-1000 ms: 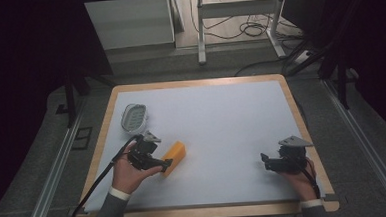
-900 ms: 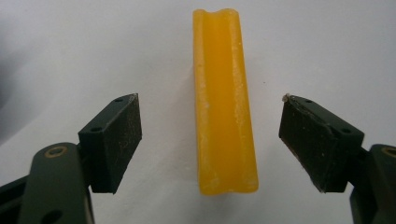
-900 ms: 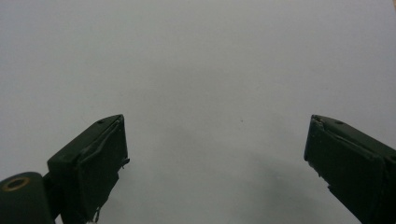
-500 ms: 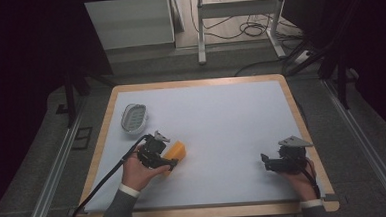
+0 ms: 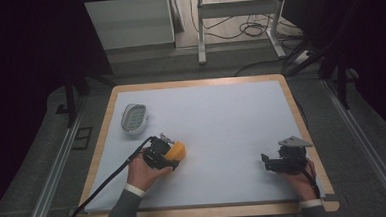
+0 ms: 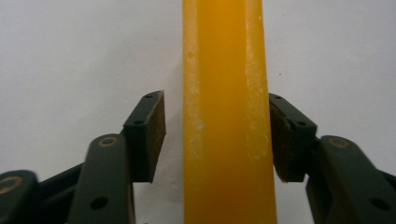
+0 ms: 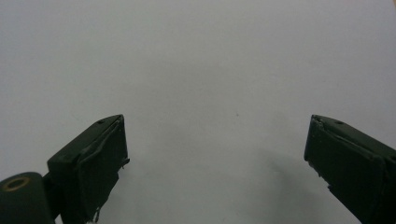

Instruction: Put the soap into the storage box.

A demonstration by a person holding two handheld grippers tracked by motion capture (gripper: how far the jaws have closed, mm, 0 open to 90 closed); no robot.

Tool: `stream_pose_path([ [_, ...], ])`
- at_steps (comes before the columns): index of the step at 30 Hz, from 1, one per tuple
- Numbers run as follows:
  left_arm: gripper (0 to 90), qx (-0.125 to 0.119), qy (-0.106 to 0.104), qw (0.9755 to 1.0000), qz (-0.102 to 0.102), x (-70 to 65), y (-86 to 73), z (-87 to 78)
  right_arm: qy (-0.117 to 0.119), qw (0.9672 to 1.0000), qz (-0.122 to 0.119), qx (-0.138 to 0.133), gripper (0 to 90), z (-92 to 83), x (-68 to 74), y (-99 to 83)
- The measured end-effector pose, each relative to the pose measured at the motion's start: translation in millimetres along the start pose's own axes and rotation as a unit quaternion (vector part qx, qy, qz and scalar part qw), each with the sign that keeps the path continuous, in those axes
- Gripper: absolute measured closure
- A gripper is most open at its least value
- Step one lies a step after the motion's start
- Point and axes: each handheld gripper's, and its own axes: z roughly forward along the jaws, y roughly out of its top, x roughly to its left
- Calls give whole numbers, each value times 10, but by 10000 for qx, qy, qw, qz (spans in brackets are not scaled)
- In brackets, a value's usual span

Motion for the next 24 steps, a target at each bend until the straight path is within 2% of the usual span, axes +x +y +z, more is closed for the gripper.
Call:
stream_pose_path([
  [3, 493, -8, 32, 10000, -27, -5, 0, 14, 3, 10000, -6, 9, 60, 1, -1, -1],
  [5, 566, 5, -28, 10000, -45, 1, 2, 19, -3, 10000, -17, 7, 60, 6, 0, -4],
  [7, 594, 7, -60, 10000, -38, 0, 2, 19, -4, 10000, -12, 15, 60, 7, 0, -6],
  [18, 608, -7, -75, 10000, 3, 11, -11, -3, 3, 10000, -17, 35, 60, 21, 7, -10],
  [24, 608, -74, -127, 9999, -35, 87, 3, -86, -1, 10000, -12, 12, 60, 6, 4, -4],
])
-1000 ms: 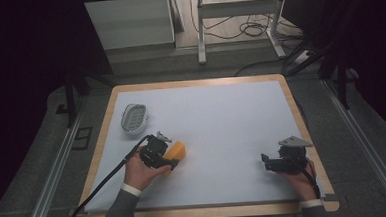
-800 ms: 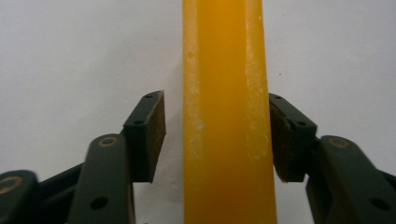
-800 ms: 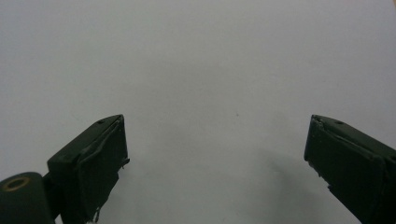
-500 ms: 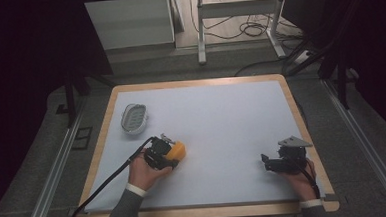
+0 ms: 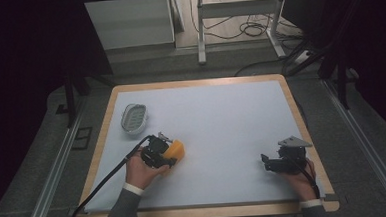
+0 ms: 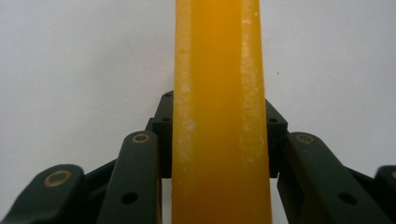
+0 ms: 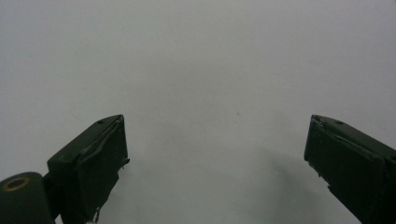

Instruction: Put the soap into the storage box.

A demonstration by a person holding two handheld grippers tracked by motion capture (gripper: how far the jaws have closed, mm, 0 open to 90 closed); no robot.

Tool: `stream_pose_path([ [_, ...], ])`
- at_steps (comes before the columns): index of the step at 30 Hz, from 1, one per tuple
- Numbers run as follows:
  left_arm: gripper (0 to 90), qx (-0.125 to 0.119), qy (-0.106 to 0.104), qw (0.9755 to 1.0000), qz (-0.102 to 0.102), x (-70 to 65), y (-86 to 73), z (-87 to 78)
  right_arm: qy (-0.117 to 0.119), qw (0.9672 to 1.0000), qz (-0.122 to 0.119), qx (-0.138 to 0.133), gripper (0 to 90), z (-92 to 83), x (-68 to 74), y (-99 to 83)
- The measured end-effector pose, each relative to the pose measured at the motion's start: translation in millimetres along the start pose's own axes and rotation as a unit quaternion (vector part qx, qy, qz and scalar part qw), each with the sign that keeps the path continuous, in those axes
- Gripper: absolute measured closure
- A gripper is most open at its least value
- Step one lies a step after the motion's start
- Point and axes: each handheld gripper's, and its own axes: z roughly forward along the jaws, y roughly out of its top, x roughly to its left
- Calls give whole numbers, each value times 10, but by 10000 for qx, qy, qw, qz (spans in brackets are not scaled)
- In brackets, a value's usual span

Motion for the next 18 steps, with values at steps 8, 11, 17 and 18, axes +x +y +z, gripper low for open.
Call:
stream_pose_path([
  [8, 608, -236, -57, 9997, -82, 114, 1, -205, -11, 10000, -7, -14, 60, -5, -5, 0],
  [11, 608, -400, 2, 9991, -133, 138, -5, -260, -14, 10000, -4, -14, 60, -4, -3, 0],
  [17, 608, -540, 24, 9983, -233, 228, -15, -377, -25, 10000, -8, -5, 60, -1, -6, -1],
  [18, 608, -546, 40, 9982, -251, 253, -20, -393, -24, 10000, 6, -13, 60, -4, -6, 0],
])
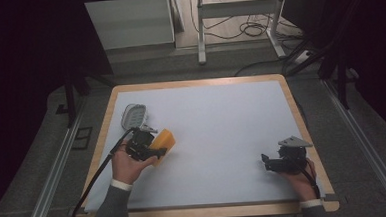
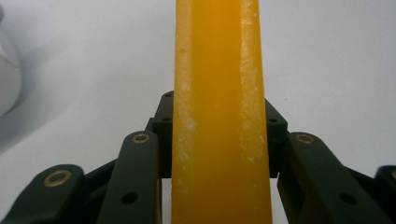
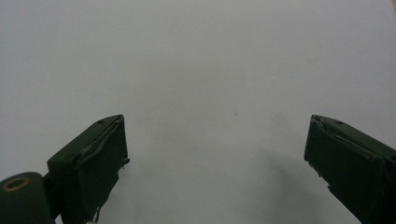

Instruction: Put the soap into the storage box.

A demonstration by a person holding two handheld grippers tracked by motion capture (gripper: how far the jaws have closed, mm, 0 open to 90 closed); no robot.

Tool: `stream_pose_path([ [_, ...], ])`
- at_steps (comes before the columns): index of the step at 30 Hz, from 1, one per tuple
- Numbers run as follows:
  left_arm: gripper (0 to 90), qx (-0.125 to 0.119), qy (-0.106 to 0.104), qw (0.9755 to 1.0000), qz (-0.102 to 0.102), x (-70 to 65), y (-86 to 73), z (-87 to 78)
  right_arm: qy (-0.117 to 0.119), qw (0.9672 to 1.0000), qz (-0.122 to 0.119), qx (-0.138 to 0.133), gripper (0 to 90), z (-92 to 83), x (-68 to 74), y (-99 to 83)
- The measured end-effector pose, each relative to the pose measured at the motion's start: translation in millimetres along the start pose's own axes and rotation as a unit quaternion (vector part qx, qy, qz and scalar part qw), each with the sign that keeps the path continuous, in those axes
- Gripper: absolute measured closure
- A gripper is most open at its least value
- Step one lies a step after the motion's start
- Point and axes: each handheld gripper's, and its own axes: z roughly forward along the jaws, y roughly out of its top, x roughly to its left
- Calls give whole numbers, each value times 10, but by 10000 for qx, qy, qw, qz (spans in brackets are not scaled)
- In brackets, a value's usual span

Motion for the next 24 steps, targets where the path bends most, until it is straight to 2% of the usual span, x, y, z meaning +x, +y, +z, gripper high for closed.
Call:
stream_pose_path([
  [9, 608, 14, 34, 10000, -74, 93, 6, -48, -25, 10000, 31, -87, 60, -16, -12, 3],
  [24, 608, -140, 85, 9997, -192, 265, 86, -137, -5, 9999, 35, -128, 60, -26, -7, 9],
])
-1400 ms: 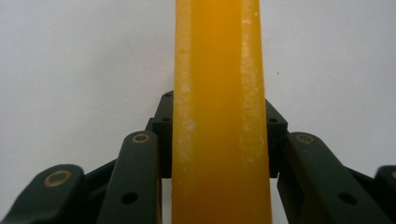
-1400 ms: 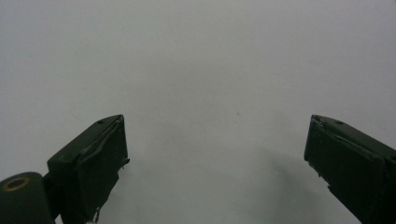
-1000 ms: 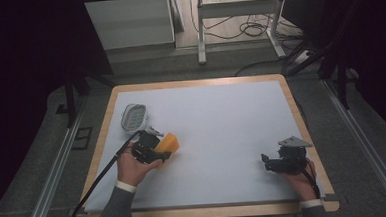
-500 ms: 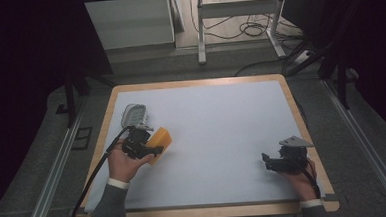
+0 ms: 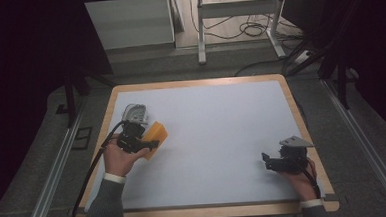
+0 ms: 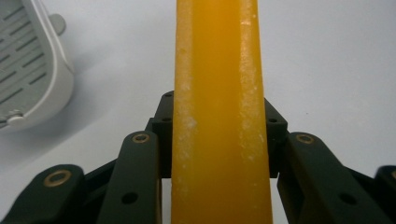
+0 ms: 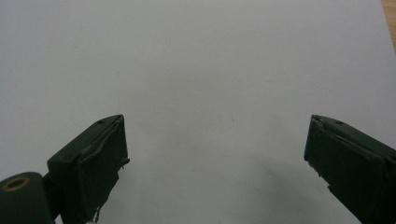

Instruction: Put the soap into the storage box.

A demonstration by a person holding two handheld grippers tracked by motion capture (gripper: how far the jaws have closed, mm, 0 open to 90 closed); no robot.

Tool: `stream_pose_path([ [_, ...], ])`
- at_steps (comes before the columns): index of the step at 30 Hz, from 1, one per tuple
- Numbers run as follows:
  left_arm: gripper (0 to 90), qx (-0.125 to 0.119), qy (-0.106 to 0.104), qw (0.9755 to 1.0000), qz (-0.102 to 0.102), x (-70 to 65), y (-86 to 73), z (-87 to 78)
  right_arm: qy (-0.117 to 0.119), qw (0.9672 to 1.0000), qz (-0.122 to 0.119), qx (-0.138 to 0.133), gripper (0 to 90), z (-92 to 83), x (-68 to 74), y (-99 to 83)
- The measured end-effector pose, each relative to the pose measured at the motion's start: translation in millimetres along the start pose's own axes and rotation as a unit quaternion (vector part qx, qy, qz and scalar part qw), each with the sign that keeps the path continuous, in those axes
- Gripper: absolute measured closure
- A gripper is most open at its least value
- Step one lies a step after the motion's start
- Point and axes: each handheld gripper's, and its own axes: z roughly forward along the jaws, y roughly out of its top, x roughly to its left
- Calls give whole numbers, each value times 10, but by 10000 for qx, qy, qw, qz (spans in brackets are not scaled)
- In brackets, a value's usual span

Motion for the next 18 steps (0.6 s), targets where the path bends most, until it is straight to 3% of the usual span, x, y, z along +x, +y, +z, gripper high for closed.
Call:
stream_pose_path([
  [18, 608, 25, 84, 9999, -89, 118, 171, -66, -25, 10000, 15, -19, 60, -14, -19, 3],
])
